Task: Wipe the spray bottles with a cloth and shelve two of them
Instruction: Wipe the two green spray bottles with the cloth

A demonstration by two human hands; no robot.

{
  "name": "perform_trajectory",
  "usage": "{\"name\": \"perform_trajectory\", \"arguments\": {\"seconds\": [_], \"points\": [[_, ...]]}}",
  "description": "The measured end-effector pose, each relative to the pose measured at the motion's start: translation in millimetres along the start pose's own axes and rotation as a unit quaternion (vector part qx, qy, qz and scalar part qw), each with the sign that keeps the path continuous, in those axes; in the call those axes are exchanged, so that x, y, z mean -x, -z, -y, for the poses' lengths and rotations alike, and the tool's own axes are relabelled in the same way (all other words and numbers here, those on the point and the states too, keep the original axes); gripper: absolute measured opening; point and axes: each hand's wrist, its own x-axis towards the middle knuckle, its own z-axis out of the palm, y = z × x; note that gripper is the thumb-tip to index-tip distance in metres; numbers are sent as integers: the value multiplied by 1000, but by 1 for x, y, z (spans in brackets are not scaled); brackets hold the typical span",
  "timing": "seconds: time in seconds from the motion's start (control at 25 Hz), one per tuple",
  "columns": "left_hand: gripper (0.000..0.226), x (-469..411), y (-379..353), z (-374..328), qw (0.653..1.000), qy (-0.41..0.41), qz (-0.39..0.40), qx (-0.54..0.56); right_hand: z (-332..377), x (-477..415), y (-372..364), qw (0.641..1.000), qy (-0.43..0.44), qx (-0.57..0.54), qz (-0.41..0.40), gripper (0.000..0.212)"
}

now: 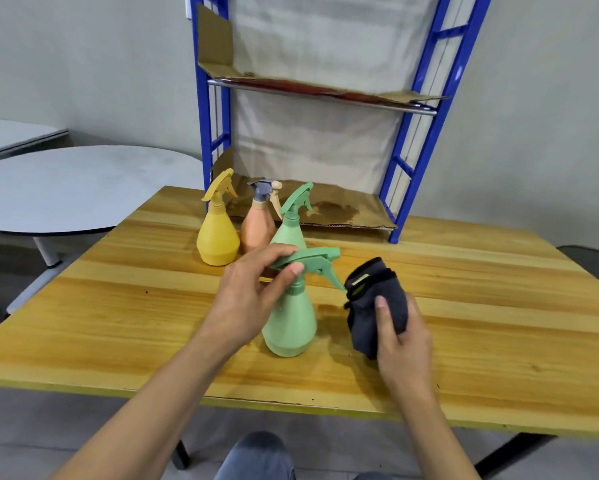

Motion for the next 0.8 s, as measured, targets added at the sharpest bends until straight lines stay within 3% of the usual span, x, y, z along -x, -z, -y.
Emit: {"name": "perform_trajectory", "arguments": {"seconds": [0.12, 0.2, 0.24, 0.32, 0.4, 0.52, 0.68, 0.8], "points": [[30, 1, -9, -3, 999, -23, -8, -27, 13, -6, -5, 998, -43, 19, -47, 27], [34, 3, -10, -3, 999, -23, -19, -31, 22, -15, -4, 987, -43, 150, -44, 51], [35, 4, -8, -1, 999, -22, -22, -31, 24, -18, -4, 961, -18, 273, -39, 56], [34, 7, -5, 0, 999, -22, -26, -32, 21, -14, -4, 858, 39, 512, 9, 57], [33, 7, -7, -2, 999, -24, -29, -34, 18, 5, -7, 798, 15, 584, 148, 64], [27, 5, -10, -5, 999, -22, -26, -27, 19, 7, 4, 792, -18, 527, 307, 66], [25, 4, -9, -7, 1000, -12, -17, -8, 12, -26, 26, 833, 57, 407, 371, 57], [28, 4, -7, -5, 1000, -5, -19, 0, -15, -21, 35, 856, 3, 277, 437, 68]]}}
